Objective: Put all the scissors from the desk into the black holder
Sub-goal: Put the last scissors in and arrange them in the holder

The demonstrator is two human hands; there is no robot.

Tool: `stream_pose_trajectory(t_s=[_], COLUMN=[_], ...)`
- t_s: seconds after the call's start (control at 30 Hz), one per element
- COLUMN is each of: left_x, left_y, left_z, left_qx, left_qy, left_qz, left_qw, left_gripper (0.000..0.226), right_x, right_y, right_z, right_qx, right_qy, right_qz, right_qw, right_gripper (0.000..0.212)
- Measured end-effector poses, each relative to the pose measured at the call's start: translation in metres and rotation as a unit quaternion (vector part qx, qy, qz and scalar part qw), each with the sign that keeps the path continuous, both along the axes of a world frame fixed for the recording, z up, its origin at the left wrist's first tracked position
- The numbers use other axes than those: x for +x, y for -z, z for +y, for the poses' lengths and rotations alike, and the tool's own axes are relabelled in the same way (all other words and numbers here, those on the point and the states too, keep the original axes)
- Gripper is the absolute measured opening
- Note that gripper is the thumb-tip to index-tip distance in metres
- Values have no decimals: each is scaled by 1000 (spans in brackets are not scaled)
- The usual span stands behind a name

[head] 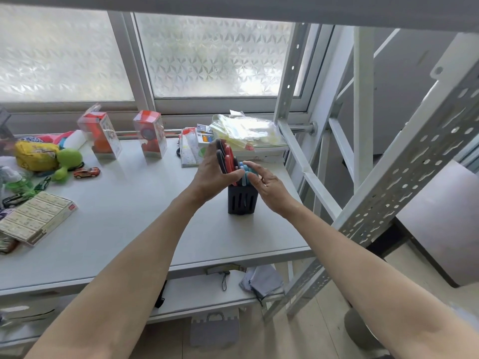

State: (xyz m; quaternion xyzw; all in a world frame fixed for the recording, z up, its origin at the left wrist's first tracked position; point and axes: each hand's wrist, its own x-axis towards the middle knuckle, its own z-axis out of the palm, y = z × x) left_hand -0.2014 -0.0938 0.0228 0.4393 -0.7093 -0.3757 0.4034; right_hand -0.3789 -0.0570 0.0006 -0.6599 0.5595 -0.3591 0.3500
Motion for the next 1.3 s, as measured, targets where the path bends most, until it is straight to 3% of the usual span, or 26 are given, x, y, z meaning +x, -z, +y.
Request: stream_pose_trajectory(t_s=[0.1, 0.2, 0.37, 0.43, 0.53, 0.6, 0.73, 0.97, 1.3], left_x=[-1, 3, 9, 5, 0, 0, 7, 7, 4], left_y=[2, 10, 47, 55, 64, 73, 79, 77, 86], left_z=[0, 3, 15, 18, 18, 18, 13, 4, 1], left_qx=[-28, -32, 112, 128, 140, 145, 133, 136, 145], left_qy=[-13, -8, 68, 53, 1, -18, -24, -27, -44], left_qz=[-26, -54, -75, -55, -14, -23, -22, -13, -69], left_qw=[999, 998, 989, 989, 990, 989, 991, 990, 986], left_gripper=[89, 98, 95, 88, 78, 67, 55, 60, 61], right_x=[-1, -3, -12, -10, 1, 8, 19, 34, 39], right_y=[-4, -5, 26, 35, 38, 42, 46, 49, 46], right_z=[2, 10, 24, 26, 25, 20, 11, -7, -5], right_qx=[40, 64, 133, 161, 138, 118, 106, 116, 109], right_qy=[-22, -26, 17, 7, 27, 49, 69, 83, 102], right_qz=[-33, -63, -96, -96, -76, -51, -18, 4, 24], right_qw=[998, 996, 986, 982, 987, 990, 992, 990, 989], right_gripper=[47, 69, 103, 99, 69, 61, 60, 64, 61])
